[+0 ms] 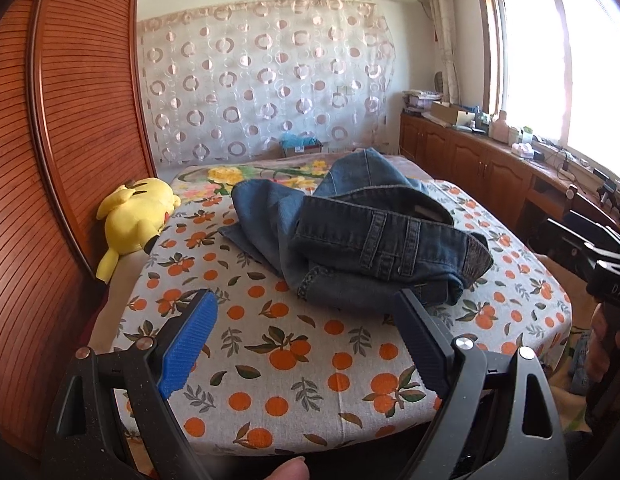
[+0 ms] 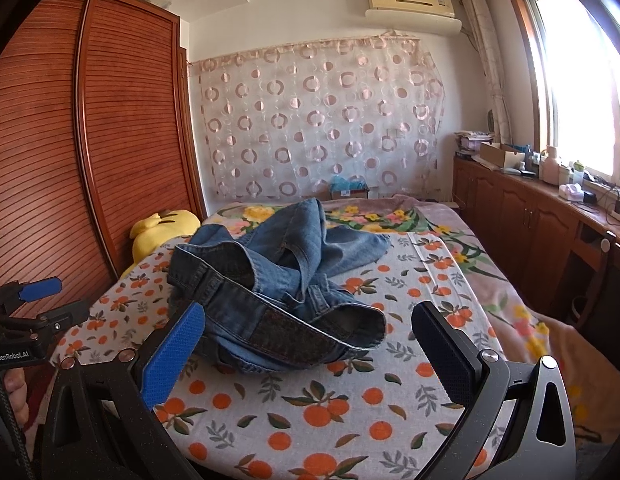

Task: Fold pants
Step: 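Move both tools toward the jeans waistband and close the left tool on it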

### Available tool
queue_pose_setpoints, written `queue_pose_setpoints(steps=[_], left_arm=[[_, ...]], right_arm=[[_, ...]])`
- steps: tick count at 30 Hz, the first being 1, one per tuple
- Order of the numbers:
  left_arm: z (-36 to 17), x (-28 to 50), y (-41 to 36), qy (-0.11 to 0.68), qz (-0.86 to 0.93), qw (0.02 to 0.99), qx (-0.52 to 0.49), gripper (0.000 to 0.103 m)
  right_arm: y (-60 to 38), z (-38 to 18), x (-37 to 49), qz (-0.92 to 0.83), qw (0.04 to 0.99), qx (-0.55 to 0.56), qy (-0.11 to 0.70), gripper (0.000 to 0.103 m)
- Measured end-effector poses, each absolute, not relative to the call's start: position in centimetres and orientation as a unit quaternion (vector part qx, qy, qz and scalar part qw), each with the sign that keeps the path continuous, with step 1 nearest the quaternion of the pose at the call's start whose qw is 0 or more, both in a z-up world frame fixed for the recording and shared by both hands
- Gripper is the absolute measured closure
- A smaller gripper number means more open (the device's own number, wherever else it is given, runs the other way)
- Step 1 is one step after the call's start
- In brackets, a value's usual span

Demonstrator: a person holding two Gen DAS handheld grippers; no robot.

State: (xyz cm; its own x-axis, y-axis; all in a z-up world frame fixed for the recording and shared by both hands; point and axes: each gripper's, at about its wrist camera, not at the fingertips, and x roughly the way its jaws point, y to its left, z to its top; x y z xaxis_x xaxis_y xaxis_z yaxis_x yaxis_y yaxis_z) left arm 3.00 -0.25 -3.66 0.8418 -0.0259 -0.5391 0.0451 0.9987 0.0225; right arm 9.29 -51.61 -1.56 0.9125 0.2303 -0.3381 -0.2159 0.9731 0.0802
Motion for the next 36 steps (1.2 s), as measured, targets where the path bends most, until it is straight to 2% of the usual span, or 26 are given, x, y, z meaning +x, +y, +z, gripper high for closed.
queue_pose_setpoints(steps=[5,13,18,32,36], left_arm=[[-4.8,5.1,0.3,0.294,-0.039,0.955,0.015,0.014],[-4.9,8.5,0.4,0.301,-0.057,0.951,0.032,0.013],[-4.7,10.9,0.1,0.311,-0.079,0.946,0.049,0.014],[-2.5,17.1,-1.5,0.317,-0.123,0.934,0.109,0.017],[-2.8,19.6,-2.1,0.349,-0.155,0.916,0.124,0.024]], right_arm=[[-52.1,-1.6,10.8,0.112,0.974,0.010,0.195,0.003],[-53.0,-1.2,12.5,0.116,0.969,0.000,0.219,0.017],[-53.6,-1.7,13.4,0.121,0.964,-0.005,0.236,0.022],[-54.3,-1.0,14.2,0.110,0.955,-0.021,0.275,0.024],[-54.4,-1.1,14.0,0.110,0.955,-0.016,0.275,0.024]])
